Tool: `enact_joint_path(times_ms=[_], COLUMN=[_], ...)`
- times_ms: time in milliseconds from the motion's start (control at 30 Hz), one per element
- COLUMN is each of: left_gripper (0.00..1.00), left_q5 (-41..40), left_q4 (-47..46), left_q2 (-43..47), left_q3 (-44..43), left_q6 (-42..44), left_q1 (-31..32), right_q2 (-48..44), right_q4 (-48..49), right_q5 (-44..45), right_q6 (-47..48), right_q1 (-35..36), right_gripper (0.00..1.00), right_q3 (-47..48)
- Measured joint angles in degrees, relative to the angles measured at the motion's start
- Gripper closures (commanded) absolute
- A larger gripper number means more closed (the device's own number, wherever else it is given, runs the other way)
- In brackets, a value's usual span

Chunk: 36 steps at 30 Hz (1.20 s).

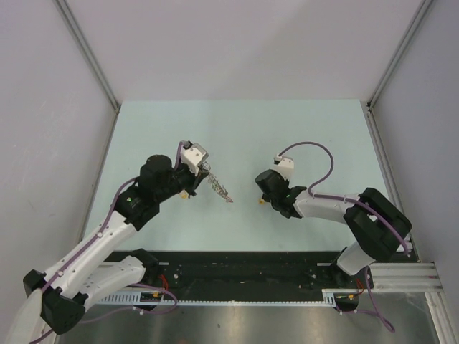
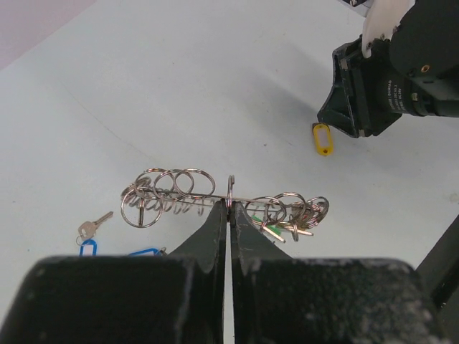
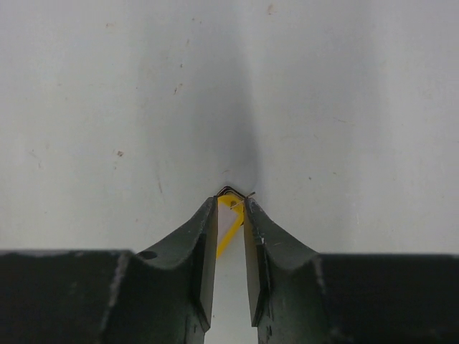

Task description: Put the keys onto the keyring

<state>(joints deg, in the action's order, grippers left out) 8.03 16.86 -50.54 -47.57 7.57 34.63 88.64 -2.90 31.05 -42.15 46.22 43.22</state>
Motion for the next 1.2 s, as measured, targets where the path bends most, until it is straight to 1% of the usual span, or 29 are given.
enact_joint_path(times_ms=[200, 500, 567, 667, 800, 867, 933, 1033, 1133, 1200], left_gripper=[1.0, 0.99, 1.0, 1.0, 1.0, 1.0, 1.0, 1.0, 1.0, 0.99], left_q5=[0.0, 0.04, 0.04, 0.07, 0.07, 0.07, 0.07, 0.07, 0.04, 0.0], left_q4=[0.0, 0.0, 0.0, 0.0, 0.0, 0.0, 0.0, 0.0, 0.0, 0.0], left_q2=[0.48, 0.7, 0.7, 0.72, 0.72, 0.72, 0.72, 0.72, 0.72, 0.74], left_q3=[0.0, 0.0, 0.0, 0.0, 0.0, 0.0, 0.0, 0.0, 0.0, 0.0], left_q6=[0.0, 0.02, 0.02, 0.07, 0.17, 0.22, 0.35, 0.37, 0.42, 0.42], left_q1=[0.0, 0.0, 0.0, 0.0, 0.0, 0.0, 0.0, 0.0, 0.0, 0.0], right_q2=[2.19, 4.37, 4.79, 5.35, 5.6, 5.6, 5.6, 5.6, 5.53, 5.25], right_q4=[0.5, 1.62, 2.23, 2.99, 3.87, 4.52, 5.68, 8.35, 10.43, 10.64], right_q5=[2.64, 3.58, 3.65, 3.69, 3.87, 3.58, 2.21, -2.56, -9.14, -15.13], right_q6=[-4.2, -5.88, -5.86, -5.77, -4.68, -3.43, -0.68, 4.66, 10.69, 15.5], right_q1=[0.83, 1.09, 1.16, 1.2, 1.27, 1.36, 1.36, 1.36, 1.36, 1.29], right_gripper=[0.76, 0.76, 0.78, 0.85, 1.0, 1.0, 1.0, 1.0, 1.0, 1.0], right_q3=[-0.02, -0.04, -0.04, -0.04, -0.04, -0.04, -0.07, -0.11, -0.09, -0.02])
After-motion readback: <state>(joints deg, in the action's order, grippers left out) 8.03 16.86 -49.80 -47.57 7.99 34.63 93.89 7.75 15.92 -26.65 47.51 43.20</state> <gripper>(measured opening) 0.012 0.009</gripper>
